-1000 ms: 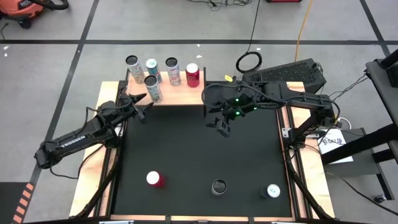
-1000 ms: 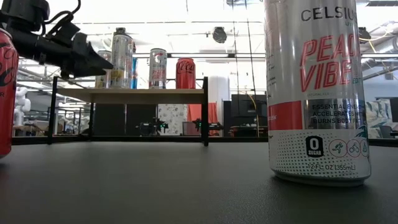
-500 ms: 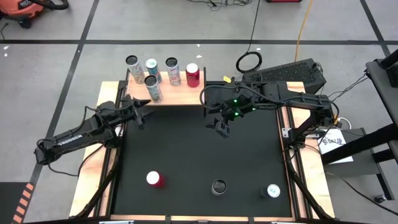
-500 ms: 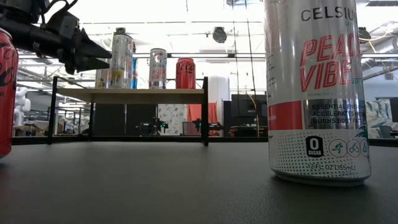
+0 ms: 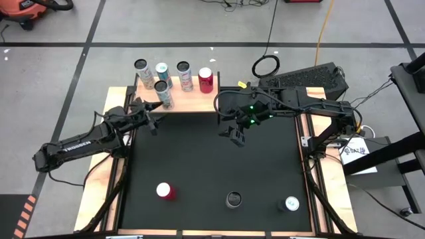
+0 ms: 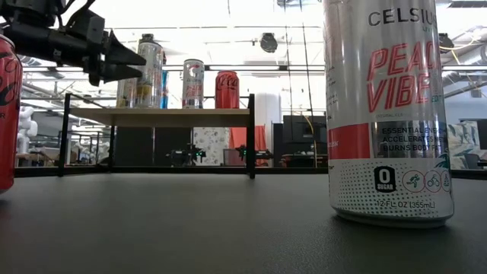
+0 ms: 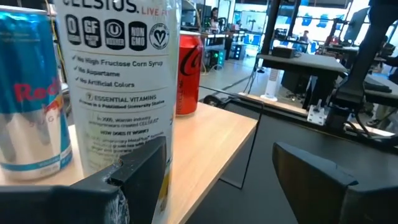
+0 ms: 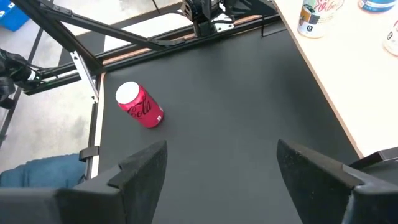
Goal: Place canned beverage on shelf
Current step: Put the white yellow soda can on the shelf aligned with the white yellow soda can
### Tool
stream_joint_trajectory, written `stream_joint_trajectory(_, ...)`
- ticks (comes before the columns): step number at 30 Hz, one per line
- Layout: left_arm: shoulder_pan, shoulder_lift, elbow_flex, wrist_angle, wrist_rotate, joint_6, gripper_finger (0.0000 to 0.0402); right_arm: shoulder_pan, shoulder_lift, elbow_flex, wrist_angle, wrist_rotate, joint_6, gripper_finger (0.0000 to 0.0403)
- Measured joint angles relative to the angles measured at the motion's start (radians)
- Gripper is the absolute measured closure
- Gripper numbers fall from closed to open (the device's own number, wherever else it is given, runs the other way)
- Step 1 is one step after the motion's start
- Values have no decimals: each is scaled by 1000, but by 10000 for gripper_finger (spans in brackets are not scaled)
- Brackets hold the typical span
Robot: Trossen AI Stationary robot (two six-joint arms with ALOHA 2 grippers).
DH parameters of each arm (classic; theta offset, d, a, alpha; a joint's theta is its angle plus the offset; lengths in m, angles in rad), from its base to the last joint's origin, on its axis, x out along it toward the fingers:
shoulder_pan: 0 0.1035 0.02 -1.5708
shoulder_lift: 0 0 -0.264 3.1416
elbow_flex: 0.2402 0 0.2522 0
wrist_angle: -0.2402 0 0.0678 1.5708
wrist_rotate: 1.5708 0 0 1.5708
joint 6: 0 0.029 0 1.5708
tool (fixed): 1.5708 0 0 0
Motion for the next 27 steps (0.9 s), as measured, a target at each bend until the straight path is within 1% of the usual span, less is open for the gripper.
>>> stream_joint_trajectory(7,-2,112,0,104,-10,3,109,0,0,1,0,0,-10,117)
stream_joint_trajectory(12,-11,154,0,111,-10,-20,109,0,0,1,0,0,-10,117)
stream_joint_trajectory(21,-122,161,0,111,-12,-24,109,0,0,1,-2,0,-12,117)
stream_joint_trajectory(27,-201,161,0,169,-11,-50,109,-4,12,1,88,5,-72,117)
